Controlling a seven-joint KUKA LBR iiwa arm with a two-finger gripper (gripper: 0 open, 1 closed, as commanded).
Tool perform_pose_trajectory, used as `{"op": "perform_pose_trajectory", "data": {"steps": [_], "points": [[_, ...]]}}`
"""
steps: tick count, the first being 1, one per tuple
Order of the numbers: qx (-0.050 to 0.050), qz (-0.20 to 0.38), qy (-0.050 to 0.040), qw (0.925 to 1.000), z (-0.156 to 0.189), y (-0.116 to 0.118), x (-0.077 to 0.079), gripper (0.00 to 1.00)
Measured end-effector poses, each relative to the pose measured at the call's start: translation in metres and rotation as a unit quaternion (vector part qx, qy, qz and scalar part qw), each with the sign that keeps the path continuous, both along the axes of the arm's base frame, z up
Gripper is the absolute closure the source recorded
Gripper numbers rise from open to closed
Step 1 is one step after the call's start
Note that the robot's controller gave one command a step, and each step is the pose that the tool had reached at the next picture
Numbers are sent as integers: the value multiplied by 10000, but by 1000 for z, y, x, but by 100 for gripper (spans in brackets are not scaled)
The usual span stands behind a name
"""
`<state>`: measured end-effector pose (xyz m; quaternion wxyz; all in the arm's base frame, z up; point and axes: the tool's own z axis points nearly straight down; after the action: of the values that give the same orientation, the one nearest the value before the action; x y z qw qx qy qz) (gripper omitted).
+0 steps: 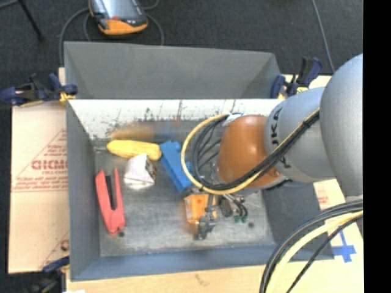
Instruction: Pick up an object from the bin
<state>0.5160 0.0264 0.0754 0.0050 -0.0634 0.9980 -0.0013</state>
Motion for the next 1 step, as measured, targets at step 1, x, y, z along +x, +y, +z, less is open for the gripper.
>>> {"op": "perform_pose_trajectory", "data": {"steps": [1], "points": [[0,5,0,10000,0,0,0,100]]}}
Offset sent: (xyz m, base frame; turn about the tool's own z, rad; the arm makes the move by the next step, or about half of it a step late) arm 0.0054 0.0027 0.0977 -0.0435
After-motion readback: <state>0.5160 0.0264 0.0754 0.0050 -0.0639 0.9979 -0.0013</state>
